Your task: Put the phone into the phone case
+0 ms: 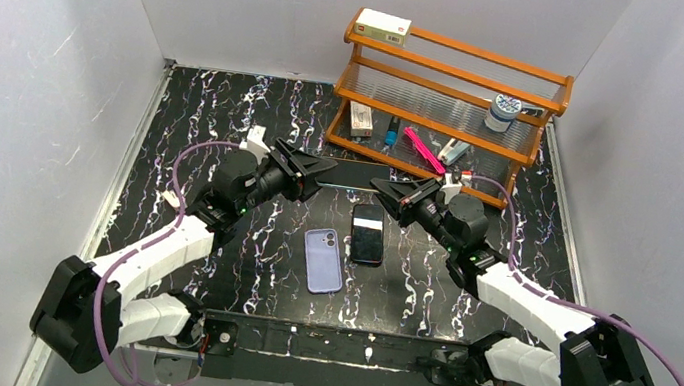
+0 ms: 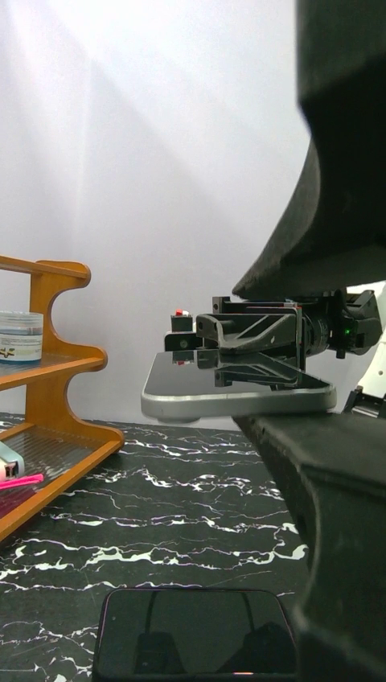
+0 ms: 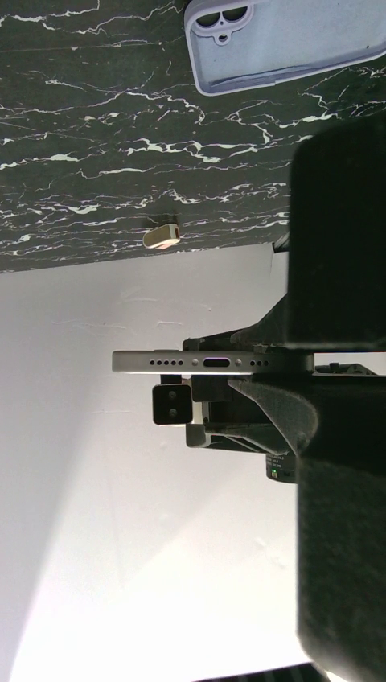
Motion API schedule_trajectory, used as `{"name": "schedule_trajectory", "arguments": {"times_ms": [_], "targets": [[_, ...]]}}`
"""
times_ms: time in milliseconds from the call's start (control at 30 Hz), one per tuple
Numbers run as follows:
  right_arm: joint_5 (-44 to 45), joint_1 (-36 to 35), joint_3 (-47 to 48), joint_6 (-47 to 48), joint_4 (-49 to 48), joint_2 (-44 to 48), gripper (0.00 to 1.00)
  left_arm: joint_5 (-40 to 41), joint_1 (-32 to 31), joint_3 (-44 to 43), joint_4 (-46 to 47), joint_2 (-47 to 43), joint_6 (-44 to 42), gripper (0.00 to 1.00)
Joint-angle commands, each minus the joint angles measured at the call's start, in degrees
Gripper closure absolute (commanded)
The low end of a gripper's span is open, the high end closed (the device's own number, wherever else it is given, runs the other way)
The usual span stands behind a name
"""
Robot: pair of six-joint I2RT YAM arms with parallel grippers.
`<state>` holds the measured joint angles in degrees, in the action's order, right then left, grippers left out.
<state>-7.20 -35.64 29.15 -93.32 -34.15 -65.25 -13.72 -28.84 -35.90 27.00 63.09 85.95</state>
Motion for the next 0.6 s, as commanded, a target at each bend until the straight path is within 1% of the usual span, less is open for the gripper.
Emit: {"name": "schedule_trajectory", "arguments": {"times_ms": [0,167,300,367,433,567], "targets": [[-3.57,-0.5,-1.47,1.22,-5.93,1.18,0.99,-0.47,0.19,1.15,8.33,-0.03,0.35,0.61],[-6.15,-0.54,-4.62,4.33,-8.27,2.58,0.96,-0.59,0.19,1.88,10.29,-1.12,0.26,0.73],[-8.03,-0.54,-6.51,4.75,-9.92,3.54,0.93,-0.45,0.19,1.71,10.59,-3.01,-1.31,0.85],[-9.36,-0.57,-6.42,6.13,-9.83,3.81,0.9,-0.44,0.19,1.67,10.57,-3.8,-1.84,0.94],[-10.9,-0.49,-6.06,8.19,-9.07,4.13,0.85,-0.73,0.19,1.62,10.53,-4.46,-2.45,1.0],[-13.04,-0.52,-6.69,12.5,-6.43,6.43,0.73,-2.97,0.19,1.35,10.6,-5.22,-4.32,1.0]]}}
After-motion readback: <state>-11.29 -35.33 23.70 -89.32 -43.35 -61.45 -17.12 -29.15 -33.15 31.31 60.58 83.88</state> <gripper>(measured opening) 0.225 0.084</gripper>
